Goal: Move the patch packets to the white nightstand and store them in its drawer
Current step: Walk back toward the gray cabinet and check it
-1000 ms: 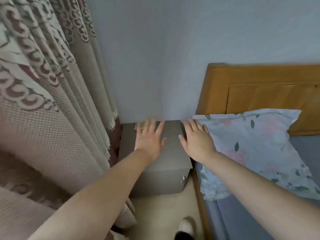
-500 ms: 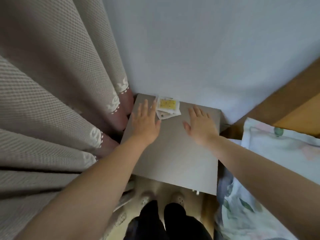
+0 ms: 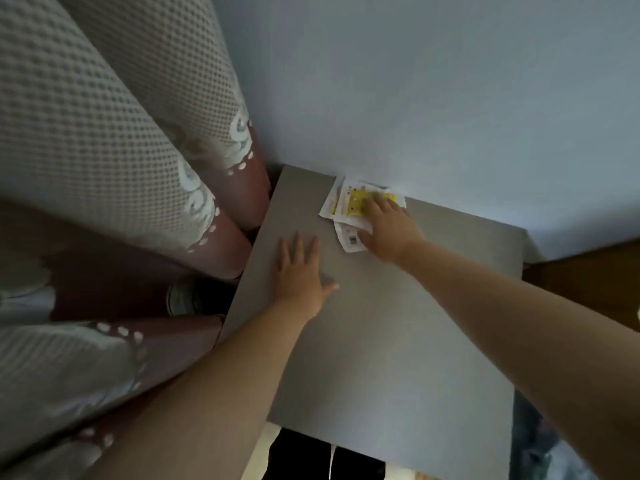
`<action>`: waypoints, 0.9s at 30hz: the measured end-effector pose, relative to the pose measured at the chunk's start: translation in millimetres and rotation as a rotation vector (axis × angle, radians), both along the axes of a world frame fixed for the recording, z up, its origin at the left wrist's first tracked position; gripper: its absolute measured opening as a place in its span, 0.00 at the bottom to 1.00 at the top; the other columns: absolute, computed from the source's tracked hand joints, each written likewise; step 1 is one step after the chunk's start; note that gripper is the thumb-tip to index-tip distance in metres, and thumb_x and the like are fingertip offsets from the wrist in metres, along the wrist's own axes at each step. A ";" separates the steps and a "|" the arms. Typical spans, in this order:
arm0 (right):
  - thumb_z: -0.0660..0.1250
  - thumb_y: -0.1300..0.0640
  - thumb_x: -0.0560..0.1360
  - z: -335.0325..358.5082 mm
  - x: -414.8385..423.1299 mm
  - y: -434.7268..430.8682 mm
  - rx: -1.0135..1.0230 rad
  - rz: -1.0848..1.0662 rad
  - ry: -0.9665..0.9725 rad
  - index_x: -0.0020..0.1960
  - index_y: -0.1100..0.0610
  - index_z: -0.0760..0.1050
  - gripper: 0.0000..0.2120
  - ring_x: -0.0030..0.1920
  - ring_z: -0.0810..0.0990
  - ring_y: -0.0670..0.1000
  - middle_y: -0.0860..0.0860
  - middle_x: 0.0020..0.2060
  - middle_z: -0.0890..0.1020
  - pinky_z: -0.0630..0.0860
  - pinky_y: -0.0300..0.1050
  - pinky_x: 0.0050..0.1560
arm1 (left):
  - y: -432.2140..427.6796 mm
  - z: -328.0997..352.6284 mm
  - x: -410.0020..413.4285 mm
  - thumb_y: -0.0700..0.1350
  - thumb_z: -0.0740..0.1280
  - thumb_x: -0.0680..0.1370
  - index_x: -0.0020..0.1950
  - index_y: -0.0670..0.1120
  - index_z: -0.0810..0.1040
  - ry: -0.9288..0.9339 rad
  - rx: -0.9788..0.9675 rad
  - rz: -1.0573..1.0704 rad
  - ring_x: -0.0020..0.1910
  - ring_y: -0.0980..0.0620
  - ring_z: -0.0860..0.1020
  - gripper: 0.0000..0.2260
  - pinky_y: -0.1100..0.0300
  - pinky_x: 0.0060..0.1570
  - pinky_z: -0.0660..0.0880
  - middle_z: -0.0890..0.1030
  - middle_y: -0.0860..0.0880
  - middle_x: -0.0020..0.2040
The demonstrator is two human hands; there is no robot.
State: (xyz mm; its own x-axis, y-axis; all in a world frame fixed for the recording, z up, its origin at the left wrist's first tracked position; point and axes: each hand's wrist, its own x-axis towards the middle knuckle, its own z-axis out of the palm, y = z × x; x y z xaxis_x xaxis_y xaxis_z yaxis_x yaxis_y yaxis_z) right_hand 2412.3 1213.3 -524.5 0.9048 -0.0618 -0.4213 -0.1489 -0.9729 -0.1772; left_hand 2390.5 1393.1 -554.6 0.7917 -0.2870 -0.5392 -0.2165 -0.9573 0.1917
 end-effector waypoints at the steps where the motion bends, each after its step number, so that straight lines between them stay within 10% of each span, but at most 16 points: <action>1: 0.62 0.49 0.77 -6.0 5.9 0.9 -0.023 0.006 -0.014 0.75 0.58 0.56 0.31 0.74 0.58 0.58 0.57 0.74 0.60 0.59 0.54 0.71 | -2.1 -5.0 0.2 0.63 0.62 0.76 0.78 0.51 0.39 -0.036 0.017 -0.023 0.77 0.39 0.39 0.42 0.44 0.75 0.48 0.39 0.45 0.79; 9: 0.60 0.65 0.75 -18.5 -43.5 -2.2 -0.053 -0.066 -0.099 0.63 0.61 0.71 0.17 0.61 0.69 0.58 0.57 0.60 0.73 0.70 0.51 0.48 | 5.1 -13.7 -2.6 0.65 0.60 0.75 0.79 0.51 0.44 -0.150 -0.006 -0.066 0.77 0.40 0.41 0.41 0.48 0.74 0.48 0.42 0.46 0.79; 16: 0.61 0.62 0.75 -8.3 -90.5 -32.4 -0.062 -0.327 -0.073 0.75 0.57 0.58 0.30 0.65 0.66 0.59 0.53 0.71 0.65 0.72 0.55 0.56 | 0.7 -5.5 -2.6 0.37 0.60 0.77 0.75 0.45 0.62 -0.121 -0.359 0.056 0.77 0.45 0.49 0.26 0.50 0.75 0.50 0.56 0.45 0.78; 20: 0.60 0.42 0.77 -13.9 -98.6 -38.7 -0.013 -0.312 0.016 0.75 0.53 0.60 0.30 0.69 0.61 0.60 0.51 0.75 0.59 0.68 0.54 0.62 | -20.8 -0.5 -3.7 0.49 0.60 0.80 0.77 0.48 0.58 -0.191 -0.320 -0.225 0.77 0.46 0.49 0.26 0.47 0.74 0.52 0.54 0.49 0.78; 27: 0.69 0.55 0.73 -13.9 -79.4 -54.6 0.083 -0.511 -0.075 0.64 0.58 0.69 0.22 0.63 0.67 0.59 0.57 0.63 0.71 0.68 0.50 0.57 | -69.4 -0.5 11.5 0.55 0.65 0.77 0.78 0.45 0.49 -0.202 -0.116 -0.438 0.76 0.48 0.53 0.37 0.50 0.74 0.49 0.56 0.48 0.78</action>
